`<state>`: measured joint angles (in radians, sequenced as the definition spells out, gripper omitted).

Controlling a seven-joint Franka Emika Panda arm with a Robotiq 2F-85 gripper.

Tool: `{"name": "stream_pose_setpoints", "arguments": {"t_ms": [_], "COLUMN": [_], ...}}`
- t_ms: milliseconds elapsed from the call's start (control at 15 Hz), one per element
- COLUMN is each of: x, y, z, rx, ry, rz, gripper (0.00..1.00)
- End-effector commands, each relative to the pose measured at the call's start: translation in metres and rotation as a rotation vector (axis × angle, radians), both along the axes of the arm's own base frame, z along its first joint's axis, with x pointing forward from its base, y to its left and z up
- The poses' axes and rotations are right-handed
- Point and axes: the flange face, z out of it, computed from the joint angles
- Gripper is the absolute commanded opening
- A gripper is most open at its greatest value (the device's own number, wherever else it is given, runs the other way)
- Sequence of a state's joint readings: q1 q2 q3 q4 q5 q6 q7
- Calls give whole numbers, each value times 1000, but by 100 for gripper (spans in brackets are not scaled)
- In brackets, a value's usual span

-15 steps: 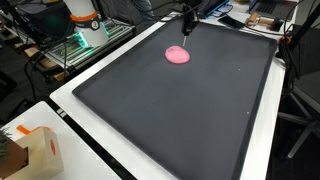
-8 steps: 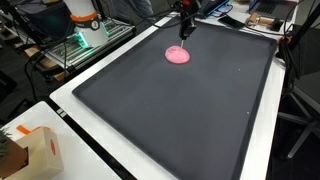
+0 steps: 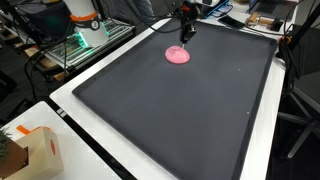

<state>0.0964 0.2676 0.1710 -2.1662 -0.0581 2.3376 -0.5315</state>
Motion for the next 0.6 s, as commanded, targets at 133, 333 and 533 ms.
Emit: {"name": "stream_pose_setpoints", "arguments": {"t_ms": [133, 333, 533], "x": [-7, -7, -5], "y": [-2, -1, -2], "z": [-17, -18, -17], "rx": [-11, -7, 1], "ry": [20, 16, -11], "rz": [16, 16, 5], "gripper": [3, 3, 3]}}
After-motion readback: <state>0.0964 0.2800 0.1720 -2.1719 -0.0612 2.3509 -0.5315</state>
